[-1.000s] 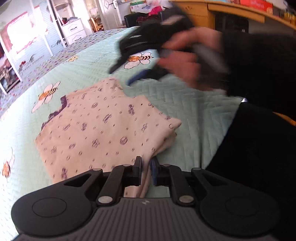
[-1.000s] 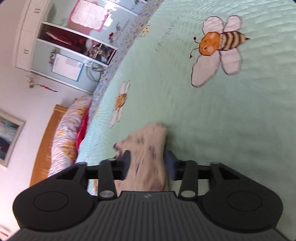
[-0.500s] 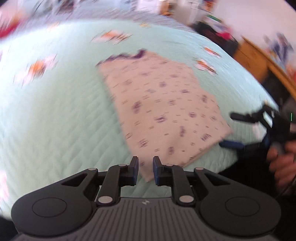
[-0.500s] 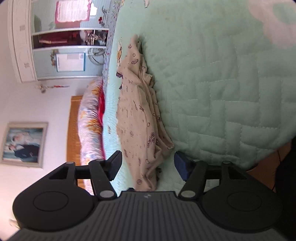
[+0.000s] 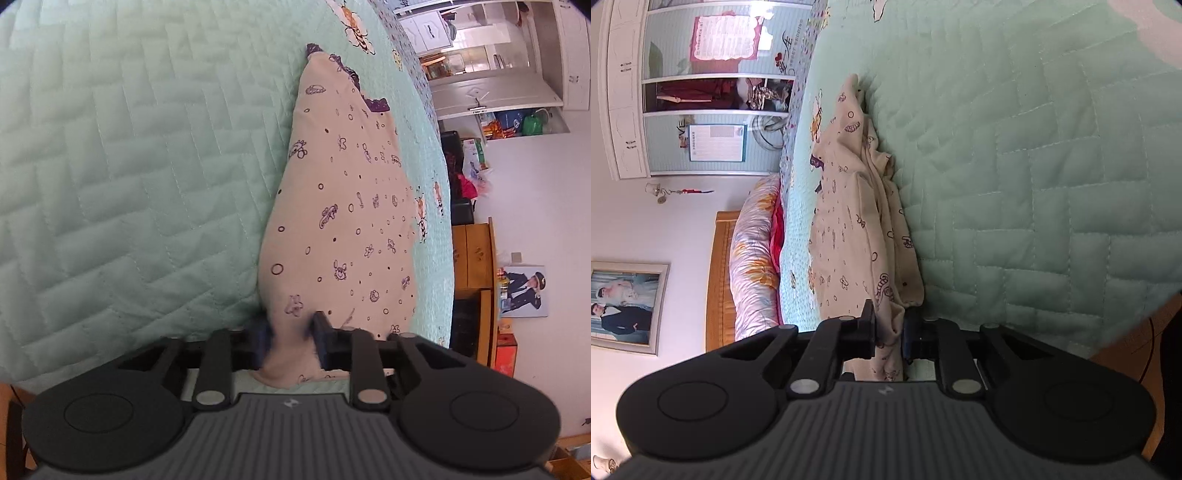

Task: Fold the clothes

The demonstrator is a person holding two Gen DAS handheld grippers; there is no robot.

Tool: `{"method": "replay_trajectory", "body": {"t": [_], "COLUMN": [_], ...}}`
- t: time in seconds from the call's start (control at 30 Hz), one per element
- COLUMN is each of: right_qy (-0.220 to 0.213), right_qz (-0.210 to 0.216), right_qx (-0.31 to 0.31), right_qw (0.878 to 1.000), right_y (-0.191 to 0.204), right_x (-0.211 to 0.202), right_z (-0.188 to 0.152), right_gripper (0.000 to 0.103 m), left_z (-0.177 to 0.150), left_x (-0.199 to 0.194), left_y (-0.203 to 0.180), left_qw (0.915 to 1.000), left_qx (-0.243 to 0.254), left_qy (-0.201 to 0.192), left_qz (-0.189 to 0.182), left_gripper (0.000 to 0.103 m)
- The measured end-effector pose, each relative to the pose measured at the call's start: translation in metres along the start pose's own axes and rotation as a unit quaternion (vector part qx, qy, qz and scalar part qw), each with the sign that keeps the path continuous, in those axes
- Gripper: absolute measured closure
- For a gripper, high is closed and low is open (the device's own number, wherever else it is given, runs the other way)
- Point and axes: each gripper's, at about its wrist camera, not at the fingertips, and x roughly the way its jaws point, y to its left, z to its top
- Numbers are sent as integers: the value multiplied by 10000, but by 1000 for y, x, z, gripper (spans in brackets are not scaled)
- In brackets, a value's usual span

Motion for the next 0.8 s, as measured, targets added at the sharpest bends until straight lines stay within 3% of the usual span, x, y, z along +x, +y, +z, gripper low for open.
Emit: {"method": "replay_trajectory", "body": {"t": [0.13, 0.27, 0.4, 0.5, 0.57, 0.67, 0.73, 0.8], "right_qy": [-123, -298, -44, -68, -375, -683, -790, -880], "right_qz": [74, 285, -458, -716, -899, -1097, -878, -690], "right_qx": [-76, -434, -322, -75, -509, -1439, -1845, -2167], "right_qw": [9999, 9982, 9984, 9974, 9940, 9811, 9757, 9698], "right_y": [12, 36, 13, 3, 15, 45, 63, 77], "right_x": [-7, -30, -14, -20, -38, -51, -44, -30], "right_z": [-2, -10, -12, -16, -20, -23, -19, -11], "right_gripper": [89, 90, 90, 83, 79, 79, 79, 72], "left_z": [-7, -11, -9, -13, -14, -9, -6, -4], "left_x": [-27, -58, -35, -56, -75, -85, -77, -52], "left_y": [-11, -27, -2, 16, 9, -13, -28, -44], "left_qw": [9992, 9967, 9933, 9949, 9898, 9829, 9784, 9749], "left_qx": [214, 736, 797, 687, 1020, 1529, 1830, 2062], "left_qy": [-237, -331, 91, -153, -493, -749, -796, -715], "left_qz": [-246, -91, 827, 718, 859, 694, 542, 450], "left_gripper": [94, 93, 90, 85, 84, 82, 78, 77]}}
